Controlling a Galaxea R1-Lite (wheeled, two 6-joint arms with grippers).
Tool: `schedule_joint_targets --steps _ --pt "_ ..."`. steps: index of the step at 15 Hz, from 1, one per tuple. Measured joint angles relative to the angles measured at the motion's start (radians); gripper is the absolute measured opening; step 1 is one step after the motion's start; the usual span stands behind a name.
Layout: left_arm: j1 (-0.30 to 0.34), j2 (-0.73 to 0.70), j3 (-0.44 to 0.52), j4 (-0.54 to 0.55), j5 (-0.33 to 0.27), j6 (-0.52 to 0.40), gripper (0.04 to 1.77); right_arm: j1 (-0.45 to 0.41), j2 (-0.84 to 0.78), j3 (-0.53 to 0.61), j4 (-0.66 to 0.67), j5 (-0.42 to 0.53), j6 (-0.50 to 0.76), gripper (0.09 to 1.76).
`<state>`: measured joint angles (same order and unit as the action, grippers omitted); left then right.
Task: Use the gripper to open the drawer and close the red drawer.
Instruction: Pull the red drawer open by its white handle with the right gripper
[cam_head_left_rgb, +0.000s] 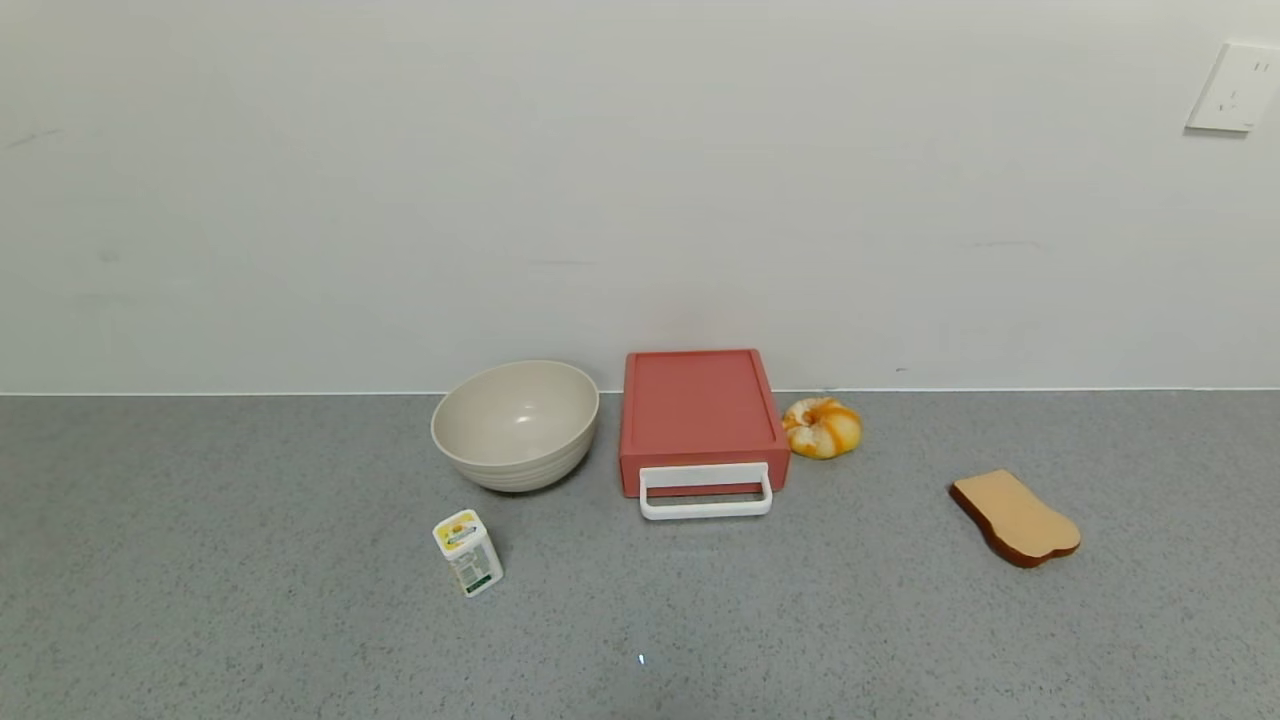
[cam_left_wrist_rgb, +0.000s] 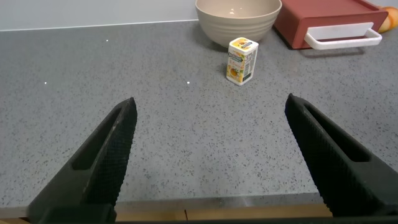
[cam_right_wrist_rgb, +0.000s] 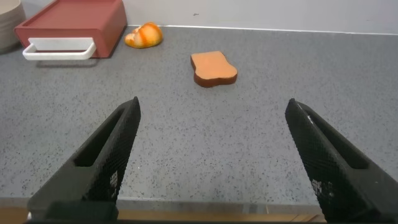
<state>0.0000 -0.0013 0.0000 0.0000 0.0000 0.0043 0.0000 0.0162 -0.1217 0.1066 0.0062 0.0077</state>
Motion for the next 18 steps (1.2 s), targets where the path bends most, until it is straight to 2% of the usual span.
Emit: schedule_joint_targets --steps 10,14,18 --pt "0.0 0.0 0.0 0.0 0.0 0.0 1.72 0.0 0.01 -0.014 0.007 0.001 0.0 1.71" --pt "0.0 0.0 0.0 0.0 0.0 0.0 1.72 0.015 0.175 -0.136 0.014 0.005 -0.002 1.71" --pt "0.0 0.0 0.0 0.0 0.0 0.0 1.72 0.036 0.46 -0.35 0.013 0.009 -0.004 1.71"
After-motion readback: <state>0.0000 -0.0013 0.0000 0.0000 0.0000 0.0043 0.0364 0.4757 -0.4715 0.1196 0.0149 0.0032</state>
